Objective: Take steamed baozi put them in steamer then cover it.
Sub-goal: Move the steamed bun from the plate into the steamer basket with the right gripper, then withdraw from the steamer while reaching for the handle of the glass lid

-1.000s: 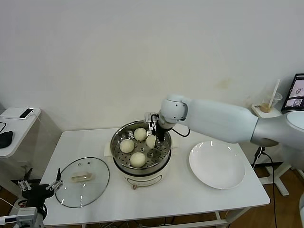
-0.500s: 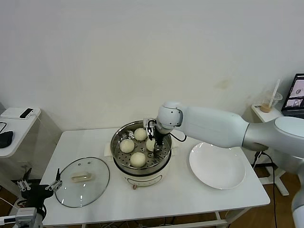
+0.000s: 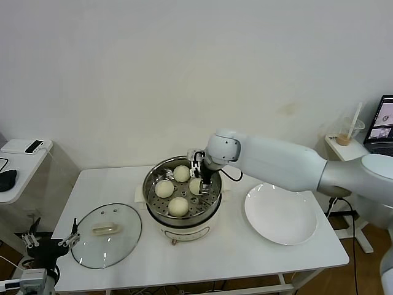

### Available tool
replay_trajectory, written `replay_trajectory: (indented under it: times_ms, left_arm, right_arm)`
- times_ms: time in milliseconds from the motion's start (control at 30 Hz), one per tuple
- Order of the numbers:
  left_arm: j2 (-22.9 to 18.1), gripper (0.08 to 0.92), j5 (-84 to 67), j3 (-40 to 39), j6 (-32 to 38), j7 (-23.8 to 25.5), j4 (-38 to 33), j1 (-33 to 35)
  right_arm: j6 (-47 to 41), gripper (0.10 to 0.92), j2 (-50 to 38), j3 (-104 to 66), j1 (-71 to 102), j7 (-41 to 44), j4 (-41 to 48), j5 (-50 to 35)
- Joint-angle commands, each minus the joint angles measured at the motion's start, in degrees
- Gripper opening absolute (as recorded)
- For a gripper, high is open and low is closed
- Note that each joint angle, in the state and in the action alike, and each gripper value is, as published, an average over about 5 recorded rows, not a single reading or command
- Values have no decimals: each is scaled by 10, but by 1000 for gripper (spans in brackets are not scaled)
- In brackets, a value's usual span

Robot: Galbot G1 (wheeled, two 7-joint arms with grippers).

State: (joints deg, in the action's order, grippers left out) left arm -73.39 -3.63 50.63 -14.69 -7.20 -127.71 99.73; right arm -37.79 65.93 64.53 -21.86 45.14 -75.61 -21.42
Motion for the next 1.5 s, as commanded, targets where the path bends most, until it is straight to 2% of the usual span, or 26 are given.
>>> replay_trajectory:
  times_ms: [33, 233, 367, 500, 633, 800, 1000, 1133, 1267, 1500]
  left_arm:
    - [0, 823, 0, -2, -1, 0, 2, -2]
    - [-2, 823, 2, -10, 0, -1, 7, -9]
    - [-3, 823, 5, -17, 3, 0, 13, -15]
    - [-1, 823, 9, -23, 6, 0, 19, -20]
    - [2, 823, 14, -30, 12, 0, 30, -26]
    - [4, 823, 43, -40, 25, 1, 51, -36]
    - [11, 823, 224, -43, 89, 4, 99, -40]
    - [21, 823, 429, -35, 138, 5, 131, -29]
    - [32, 823, 624, -24, 164, 19, 150, -9]
    - [48, 823, 774, -56, 176, 22, 179, 17]
  right_arm:
    - [24, 822, -98, -77, -2, -33, -110, -12]
    - [74, 823, -183, -176, 95, -200, -203, -38]
    - [147, 823, -218, -306, 254, -316, -243, -34]
    - [214, 823, -232, -484, 442, -378, -285, 6]
    - [262, 823, -217, -665, 624, -384, -323, 60]
    - [354, 823, -158, -870, 832, -353, -342, 121]
    - [445, 823, -32, -1062, 991, -300, -341, 134]
    - [466, 823, 51, -1129, 1042, -293, -341, 132]
    - [467, 823, 91, -1151, 1071, -305, -338, 143]
    - [459, 823, 110, -1163, 1089, -311, -337, 162]
